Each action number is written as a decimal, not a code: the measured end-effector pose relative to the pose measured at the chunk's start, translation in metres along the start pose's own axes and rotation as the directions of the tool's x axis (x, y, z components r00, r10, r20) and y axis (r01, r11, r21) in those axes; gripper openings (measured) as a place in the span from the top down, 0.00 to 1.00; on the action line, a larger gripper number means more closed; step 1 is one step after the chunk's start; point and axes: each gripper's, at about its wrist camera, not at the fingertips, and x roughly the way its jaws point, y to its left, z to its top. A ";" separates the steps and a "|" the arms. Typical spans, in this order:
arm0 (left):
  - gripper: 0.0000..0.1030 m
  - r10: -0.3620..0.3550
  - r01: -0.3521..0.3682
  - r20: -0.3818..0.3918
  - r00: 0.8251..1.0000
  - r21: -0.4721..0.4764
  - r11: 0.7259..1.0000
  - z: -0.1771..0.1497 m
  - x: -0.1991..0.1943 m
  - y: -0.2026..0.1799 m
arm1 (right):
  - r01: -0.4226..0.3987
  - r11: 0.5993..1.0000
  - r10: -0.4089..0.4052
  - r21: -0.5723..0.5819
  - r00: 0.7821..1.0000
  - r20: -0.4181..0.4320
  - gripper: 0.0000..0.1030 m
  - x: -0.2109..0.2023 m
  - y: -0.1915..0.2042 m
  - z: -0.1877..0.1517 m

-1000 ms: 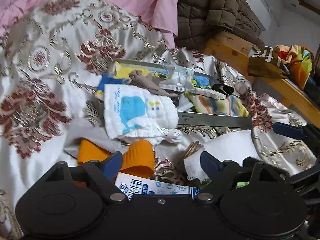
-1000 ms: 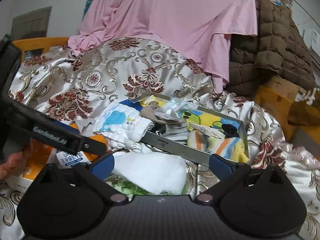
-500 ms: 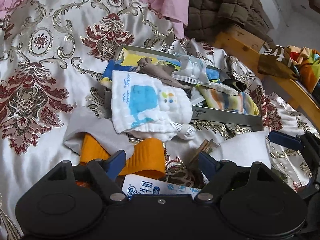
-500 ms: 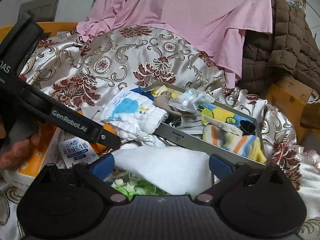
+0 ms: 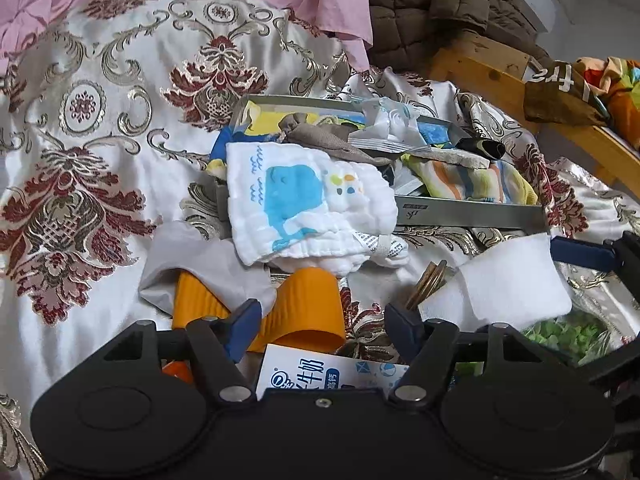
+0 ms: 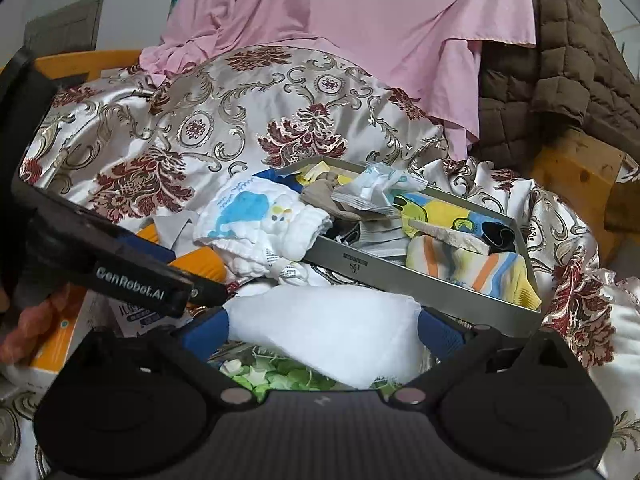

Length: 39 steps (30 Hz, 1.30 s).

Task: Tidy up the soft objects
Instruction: 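Grasp the orange rubber piece with the left tool while the right tool grasps the white cloth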

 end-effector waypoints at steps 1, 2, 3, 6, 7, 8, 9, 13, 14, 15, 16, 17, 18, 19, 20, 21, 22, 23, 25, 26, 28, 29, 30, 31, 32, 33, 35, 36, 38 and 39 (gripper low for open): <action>0.34 0.003 -0.003 0.005 1.000 0.003 1.000 -0.001 0.000 0.000 | 0.000 1.000 0.000 0.006 1.000 0.000 0.03 0.000 -0.001 0.000; 0.36 0.005 -0.005 0.009 1.000 0.004 1.000 -0.001 -0.001 0.000 | -0.002 1.000 0.002 0.013 1.000 -0.003 0.04 0.000 -0.002 0.000; 0.38 0.009 -0.009 0.011 1.000 0.004 1.000 -0.001 -0.001 0.000 | -0.004 1.000 0.004 0.019 1.000 -0.007 0.06 0.001 -0.003 0.000; 0.46 0.022 -0.022 0.023 0.999 -0.002 1.000 -0.002 -0.002 0.002 | -0.006 0.999 0.007 0.032 1.000 -0.017 0.08 0.003 -0.004 -0.001; 0.48 0.025 -0.025 0.027 0.999 -0.001 1.000 -0.002 -0.002 0.002 | -0.004 1.000 0.004 0.029 1.000 -0.016 0.10 0.003 -0.003 -0.001; 0.49 0.024 -0.024 0.032 0.999 0.003 1.000 -0.002 -0.003 0.002 | -0.005 1.000 0.006 0.029 1.000 -0.017 0.11 0.003 -0.003 -0.001; 0.49 0.019 -0.019 0.038 0.999 0.012 1.000 -0.003 -0.004 0.001 | -0.006 1.000 0.007 0.029 1.000 -0.016 0.12 0.002 -0.002 0.000; 0.47 0.013 -0.016 0.042 0.999 0.078 0.997 -0.005 -0.003 -0.008 | -0.002 1.000 0.002 0.020 1.000 -0.021 0.15 0.002 0.001 0.000; 0.46 0.014 -0.017 0.035 0.999 0.084 0.996 -0.005 -0.002 -0.009 | 0.001 1.000 0.000 0.017 1.000 -0.022 0.15 0.002 0.001 0.000; 0.46 0.015 -0.017 0.027 1.000 0.087 0.996 -0.004 -0.001 -0.010 | 0.004 1.000 -0.003 0.014 1.000 -0.023 0.16 0.001 0.002 0.000; 0.45 0.015 -0.017 0.022 1.000 0.088 0.996 -0.004 0.001 -0.010 | 0.007 1.000 -0.006 0.013 1.000 -0.024 0.16 0.001 0.003 0.000; 0.44 0.015 -0.017 0.015 1.000 0.091 0.996 -0.003 0.002 -0.010 | 0.010 1.000 -0.010 0.012 1.000 -0.024 0.16 0.001 0.003 0.000; 0.44 0.018 -0.019 0.008 1.000 0.094 0.995 -0.003 0.003 -0.010 | 0.012 1.000 -0.012 0.010 1.000 -0.024 0.17 0.001 0.004 0.000; 0.44 0.023 -0.023 0.003 1.000 0.098 0.995 -0.003 0.005 -0.011 | 0.012 1.000 -0.012 0.009 1.000 -0.024 0.18 0.001 0.004 0.000; 0.45 0.027 -0.027 0.001 1.000 0.102 0.994 -0.003 0.005 -0.012 | 0.012 1.000 -0.012 0.006 1.000 -0.024 0.18 0.001 0.005 0.000; 0.45 0.031 -0.031 0.002 1.000 0.104 0.994 -0.003 0.005 -0.012 | 0.012 1.000 -0.012 0.004 1.000 -0.024 0.19 0.000 0.006 0.001; 0.46 0.036 -0.036 0.005 0.999 0.103 0.994 -0.003 0.005 -0.012 | 0.012 1.000 -0.012 0.002 1.000 -0.024 0.20 0.000 0.006 0.001; 0.48 0.042 -0.042 0.007 0.999 0.101 0.994 -0.004 0.005 -0.012 | 0.012 1.000 -0.012 0.001 1.000 -0.024 0.20 0.000 0.006 0.001; 0.51 0.055 -0.056 0.015 0.998 0.097 0.994 -0.004 0.004 -0.012 | 0.012 1.000 -0.012 0.001 1.000 -0.023 0.21 0.000 0.006 0.001; 0.54 0.064 -0.065 0.019 0.998 0.099 0.993 -0.004 0.004 -0.012 | 0.012 1.000 -0.012 0.002 1.000 -0.024 0.21 0.000 0.006 0.001; 0.56 0.083 -0.086 0.028 0.996 0.109 0.990 -0.005 0.003 -0.015 | 0.012 1.000 -0.012 0.002 1.000 -0.024 0.21 0.000 0.006 0.000; 0.57 0.090 -0.093 0.032 0.995 0.118 0.989 -0.006 0.003 -0.016 | 0.013 1.000 -0.013 0.002 1.000 -0.024 0.21 0.000 0.006 0.000; 0.57 0.097 -0.101 0.036 0.995 0.129 0.987 -0.006 0.003 -0.018 | 0.013 1.000 -0.013 0.002 1.000 -0.024 0.21 0.000 0.006 0.000; 0.58 0.103 -0.108 0.041 0.994 0.142 0.984 -0.007 0.003 -0.021 | 0.013 1.000 -0.013 0.002 1.000 -0.024 0.21 0.000 0.007 0.001; 0.59 0.102 -0.107 0.041 0.994 0.156 0.982 -0.008 0.004 -0.023 | 0.014 1.000 -0.014 0.002 1.000 -0.024 0.21 0.000 0.007 0.000; 0.60 0.103 -0.108 0.039 0.994 0.172 0.979 -0.009 0.004 -0.025 | 0.014 1.000 -0.014 0.001 1.000 -0.024 0.21 0.000 0.006 0.000; 0.63 0.112 -0.117 0.035 0.993 0.201 0.973 -0.010 0.006 -0.030 | 0.013 1.000 -0.013 0.000 1.000 -0.025 0.22 -0.001 0.007 0.001; 0.64 0.111 -0.115 0.032 0.993 0.205 0.972 -0.010 0.007 -0.030 | 0.013 1.000 -0.013 0.001 1.000 -0.025 0.22 0.000 0.007 0.001; 0.67 0.105 -0.109 0.029 0.994 0.202 0.973 -0.009 0.007 -0.029 | 0.012 1.000 -0.012 0.002 1.000 -0.024 0.24 -0.001 0.007 0.001; 0.68 0.102 -0.106 0.028 0.994 0.199 0.974 -0.009 0.006 -0.028 | 0.012 1.000 -0.012 0.001 1.000 -0.024 0.26 -0.001 0.007 0.001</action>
